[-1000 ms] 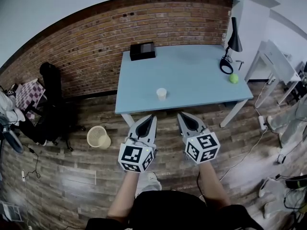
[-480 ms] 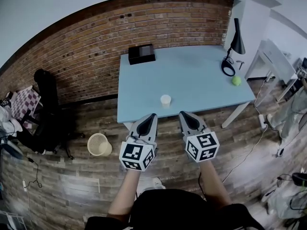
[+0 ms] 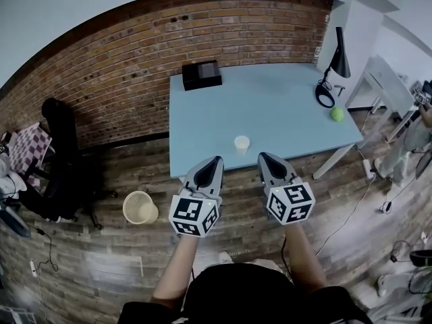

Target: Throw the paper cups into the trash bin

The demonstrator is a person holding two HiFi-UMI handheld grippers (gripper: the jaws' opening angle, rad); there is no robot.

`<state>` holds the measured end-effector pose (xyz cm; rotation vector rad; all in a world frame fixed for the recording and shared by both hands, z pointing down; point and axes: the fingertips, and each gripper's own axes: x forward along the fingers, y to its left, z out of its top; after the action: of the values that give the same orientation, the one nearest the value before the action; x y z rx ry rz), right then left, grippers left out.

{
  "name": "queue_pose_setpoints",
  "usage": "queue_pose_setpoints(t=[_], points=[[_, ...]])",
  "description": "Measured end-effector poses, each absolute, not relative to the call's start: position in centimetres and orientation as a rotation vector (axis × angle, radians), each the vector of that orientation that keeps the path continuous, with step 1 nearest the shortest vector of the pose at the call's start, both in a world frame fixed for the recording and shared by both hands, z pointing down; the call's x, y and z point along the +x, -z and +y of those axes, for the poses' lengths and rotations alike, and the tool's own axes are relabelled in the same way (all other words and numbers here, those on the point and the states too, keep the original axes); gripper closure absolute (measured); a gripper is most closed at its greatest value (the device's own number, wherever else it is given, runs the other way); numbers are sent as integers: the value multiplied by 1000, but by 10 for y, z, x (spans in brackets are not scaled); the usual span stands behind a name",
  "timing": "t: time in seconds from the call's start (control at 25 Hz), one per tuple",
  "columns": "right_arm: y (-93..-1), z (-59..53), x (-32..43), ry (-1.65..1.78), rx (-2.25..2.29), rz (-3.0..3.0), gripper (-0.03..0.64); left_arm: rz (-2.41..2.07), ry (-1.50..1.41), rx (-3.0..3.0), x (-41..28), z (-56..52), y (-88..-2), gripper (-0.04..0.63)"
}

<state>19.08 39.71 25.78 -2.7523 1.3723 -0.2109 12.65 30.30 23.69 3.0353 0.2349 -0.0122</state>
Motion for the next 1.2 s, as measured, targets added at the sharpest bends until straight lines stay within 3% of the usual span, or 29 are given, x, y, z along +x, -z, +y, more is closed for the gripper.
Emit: queue_pose_setpoints(t=[0.6, 1.2], points=[[-268, 399, 216, 257, -2825, 1258, 614, 336, -30, 2960, 152, 292, -261, 592], [-265, 389, 306, 248, -2756, 1312, 614, 267, -52, 2997, 233, 286, -260, 592]])
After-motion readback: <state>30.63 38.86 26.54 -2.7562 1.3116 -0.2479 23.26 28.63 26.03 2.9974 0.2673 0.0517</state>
